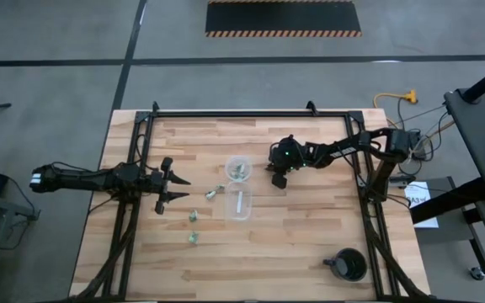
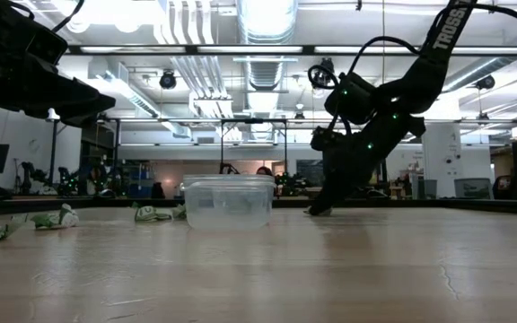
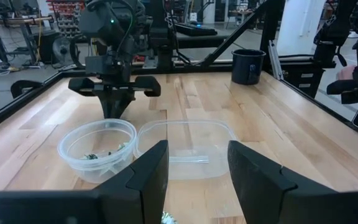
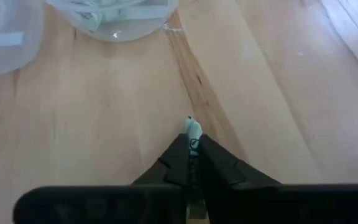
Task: Pick and place items into bin
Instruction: Put the stevia packet into the circular transparent bin
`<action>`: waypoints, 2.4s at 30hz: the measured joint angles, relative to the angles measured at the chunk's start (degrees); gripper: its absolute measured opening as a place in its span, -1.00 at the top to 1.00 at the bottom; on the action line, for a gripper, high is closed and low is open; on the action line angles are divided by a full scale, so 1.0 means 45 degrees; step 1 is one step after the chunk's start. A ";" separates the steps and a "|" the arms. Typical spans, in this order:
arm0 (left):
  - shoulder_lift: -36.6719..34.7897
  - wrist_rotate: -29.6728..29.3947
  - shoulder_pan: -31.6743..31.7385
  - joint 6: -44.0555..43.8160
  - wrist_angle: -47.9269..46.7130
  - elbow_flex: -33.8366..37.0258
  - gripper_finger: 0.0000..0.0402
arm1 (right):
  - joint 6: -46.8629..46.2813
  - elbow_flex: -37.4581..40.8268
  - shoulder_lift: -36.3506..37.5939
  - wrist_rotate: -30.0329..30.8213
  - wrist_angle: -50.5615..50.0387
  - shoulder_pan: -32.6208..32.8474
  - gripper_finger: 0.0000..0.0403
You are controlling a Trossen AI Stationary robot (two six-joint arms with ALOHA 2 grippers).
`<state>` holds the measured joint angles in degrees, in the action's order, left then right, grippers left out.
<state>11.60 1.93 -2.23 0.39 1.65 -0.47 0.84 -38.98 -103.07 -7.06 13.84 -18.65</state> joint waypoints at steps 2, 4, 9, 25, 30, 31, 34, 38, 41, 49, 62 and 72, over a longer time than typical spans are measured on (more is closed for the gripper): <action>0.0000 0.0000 0.0003 -0.0002 0.0000 0.0003 0.26 | 0.0014 0.0000 0.0000 -0.0051 0.0000 0.0000 0.94; 0.0000 0.0000 -0.0001 0.0003 0.0000 0.0001 0.26 | 0.0047 0.0000 0.0046 -0.0071 0.0014 0.0000 0.95; 0.0000 0.0000 0.0003 0.0001 -0.0002 0.0000 0.26 | 0.0391 0.0149 0.0406 -0.0646 0.0726 0.0071 0.96; 0.0000 -0.0004 0.0000 0.0002 -0.0010 0.0000 0.26 | -0.0539 0.1904 0.0358 -0.1806 0.9715 0.0261 0.96; 0.0000 0.0000 0.0003 -0.0001 -0.0005 0.0000 0.26 | -0.0851 0.1694 -0.0441 -0.1996 1.0962 0.0256 0.96; 0.0000 0.0000 -0.0002 -0.0002 -0.0005 0.0000 0.26 | -0.0861 0.1547 -0.0628 -0.2057 1.1095 0.0248 0.96; 0.0000 0.0000 0.0003 0.0002 -0.0005 0.0003 0.26 | -0.0927 0.1045 -0.1207 -0.2143 1.1108 0.0267 0.96; 0.0000 0.0000 0.0003 0.0001 -0.0007 0.0001 0.26 | -0.1141 0.0289 -0.1924 -0.2367 1.1115 0.0253 0.96; 0.0000 0.0000 0.0003 -0.0002 -0.0005 0.0000 0.26 | -0.1376 -0.0176 -0.2362 -0.2568 1.1104 0.0267 0.96; 0.0000 -0.0001 0.0003 -0.0002 -0.0005 0.0000 0.26 | -0.1865 -0.0762 -0.3002 -0.2587 1.0949 0.0259 0.91; 0.0000 0.0000 0.0003 -0.0002 -0.0005 0.0000 0.26 | -0.2396 -0.0957 -0.2837 -0.2570 1.0971 0.0262 0.89; 0.0000 0.0000 -0.0002 0.0002 -0.0005 0.0002 0.26 | -0.2075 -0.1126 -0.2832 -0.2839 1.0947 0.0257 0.88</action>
<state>11.60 1.93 -2.24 0.40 1.63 -0.46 -8.50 -44.05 -115.81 -19.83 63.11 -17.50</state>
